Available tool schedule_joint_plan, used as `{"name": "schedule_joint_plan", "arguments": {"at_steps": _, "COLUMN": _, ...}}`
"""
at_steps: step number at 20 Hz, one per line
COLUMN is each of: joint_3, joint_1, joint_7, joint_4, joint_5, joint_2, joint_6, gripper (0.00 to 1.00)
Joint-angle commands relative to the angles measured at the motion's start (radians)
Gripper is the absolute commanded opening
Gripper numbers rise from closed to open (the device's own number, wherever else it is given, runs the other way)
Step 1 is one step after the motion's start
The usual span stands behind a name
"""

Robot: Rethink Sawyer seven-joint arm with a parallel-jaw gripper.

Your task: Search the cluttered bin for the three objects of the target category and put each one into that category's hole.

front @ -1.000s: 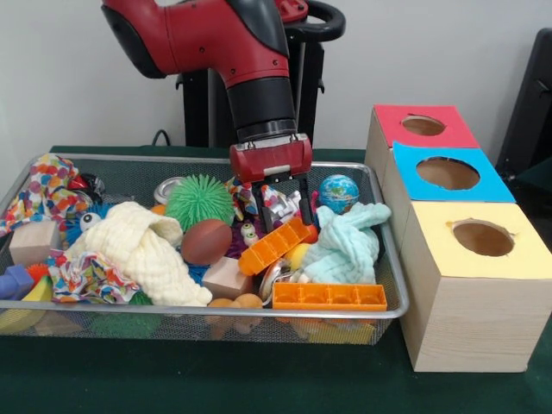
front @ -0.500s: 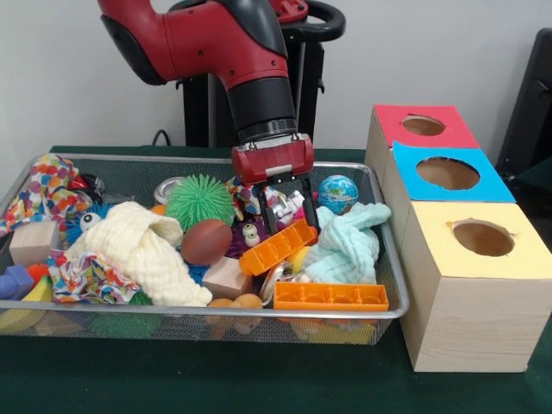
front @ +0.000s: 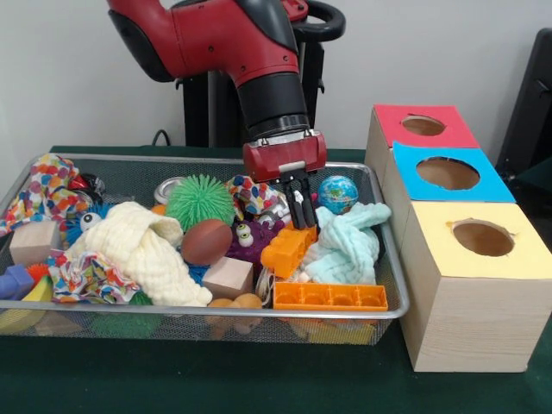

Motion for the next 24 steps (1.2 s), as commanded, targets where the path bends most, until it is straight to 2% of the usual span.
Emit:
{"name": "schedule_joint_plan", "arguments": {"at_steps": 1, "joint_3": 0.084, "joint_1": 0.05, "joint_7": 0.18, "joint_4": -0.079, "joint_5": -0.034, "joint_2": 0.076, "joint_6": 0.023, "gripper": 0.0}}
{"name": "schedule_joint_plan", "arguments": {"at_steps": 7, "joint_3": 0.07, "joint_1": 0.053, "joint_7": 0.178, "joint_4": -0.074, "joint_5": -0.023, "joint_2": 0.062, "joint_6": 0.045, "gripper": 0.0}}
{"name": "schedule_joint_plan", "arguments": {"at_steps": 9, "joint_3": 0.048, "joint_1": 0.046, "joint_7": 0.149, "joint_4": -0.06, "joint_5": -0.019, "joint_2": 0.031, "joint_6": 0.122, "gripper": 0.0}}
{"name": "schedule_joint_plan", "arguments": {"at_steps": 12, "joint_3": -0.061, "joint_1": 0.069, "joint_7": 0.044, "joint_4": -0.068, "joint_5": -0.032, "joint_2": -0.005, "joint_6": 0.267, "gripper": 0.0}}
{"name": "schedule_joint_plan", "arguments": {"at_steps": 13, "joint_3": -0.068, "joint_1": 0.063, "joint_7": 0.031, "joint_4": -0.067, "joint_5": -0.04, "joint_2": -0.017, "joint_6": 0.293, "gripper": 0.0}}
{"name": "schedule_joint_plan", "arguments": {"at_steps": 16, "joint_3": -0.014, "joint_1": 0.016, "joint_7": 0.025, "joint_4": -0.054, "joint_5": -0.071, "joint_2": -0.031, "joint_6": 0.343, "gripper": 0.0}}
{"name": "schedule_joint_plan", "arguments": {"at_steps": 17, "joint_3": -0.006, "joint_1": 0.013, "joint_7": 0.032, "joint_4": -0.054, "joint_5": -0.074, "joint_2": -0.034, "joint_6": 0.352, "gripper": 0.0}}
{"name": "schedule_joint_plan", "arguments": {"at_steps": 21, "joint_3": -0.098, "joint_1": 0.127, "joint_7": 0.093, "joint_4": -0.122, "joint_5": -0.019, "joint_2": 0.001, "joint_6": 0.302, "gripper": 0.0}}
{"name": "schedule_joint_plan", "arguments": {"at_steps": 23, "joint_3": -0.098, "joint_1": 0.144, "joint_7": 0.12, "joint_4": -0.134, "joint_5": -0.006, "joint_2": 0.013, "joint_6": 0.276, "gripper": 0.0}}
{"name": "schedule_joint_plan", "arguments": {"at_steps": 24, "joint_3": -0.089, "joint_1": 0.143, "joint_7": 0.122, "joint_4": -0.136, "joint_5": -0.016, "joint_2": 0.016, "joint_6": 0.272, "gripper": 1.0}}
